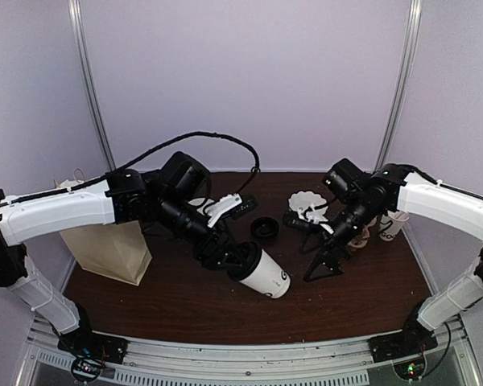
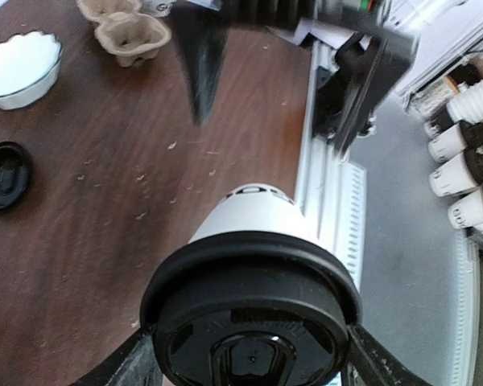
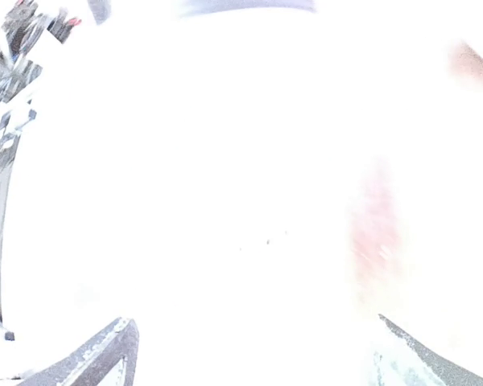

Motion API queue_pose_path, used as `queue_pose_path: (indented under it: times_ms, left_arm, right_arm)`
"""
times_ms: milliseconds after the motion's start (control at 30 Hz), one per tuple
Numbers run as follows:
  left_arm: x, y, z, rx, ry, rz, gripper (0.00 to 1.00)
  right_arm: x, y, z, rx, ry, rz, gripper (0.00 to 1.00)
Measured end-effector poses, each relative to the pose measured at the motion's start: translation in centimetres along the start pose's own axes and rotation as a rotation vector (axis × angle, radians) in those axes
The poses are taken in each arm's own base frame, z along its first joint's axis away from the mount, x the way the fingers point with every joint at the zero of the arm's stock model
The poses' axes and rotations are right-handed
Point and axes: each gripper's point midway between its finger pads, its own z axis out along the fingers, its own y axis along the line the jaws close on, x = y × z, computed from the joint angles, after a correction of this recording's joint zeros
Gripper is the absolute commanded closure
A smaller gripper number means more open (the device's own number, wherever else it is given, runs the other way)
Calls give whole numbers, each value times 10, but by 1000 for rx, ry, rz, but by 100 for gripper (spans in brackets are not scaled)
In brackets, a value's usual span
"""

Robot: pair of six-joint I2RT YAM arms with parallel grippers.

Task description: Pack the takeout coffee

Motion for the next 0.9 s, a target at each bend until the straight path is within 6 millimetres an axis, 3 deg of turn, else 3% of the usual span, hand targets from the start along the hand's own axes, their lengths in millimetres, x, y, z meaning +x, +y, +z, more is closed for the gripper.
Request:
queue_pose_path:
  times_ms: [133,233,500,900]
  left_arm:
    - [4,17,-6,-131,115,41,33]
    - [10,29,5,-214,237,90,33]
    - [41,31,43,-314,558,241,33]
    - [57,33,58,-363,709,337,20]
  right_arm:
    - [2,-13,-37,87,-69,31,1]
    - [7,-23,-50,122,-107,80,1]
    - [27,-37,-42,121,-121,193,1]
    - [25,-45,-43,127,-159,225,1]
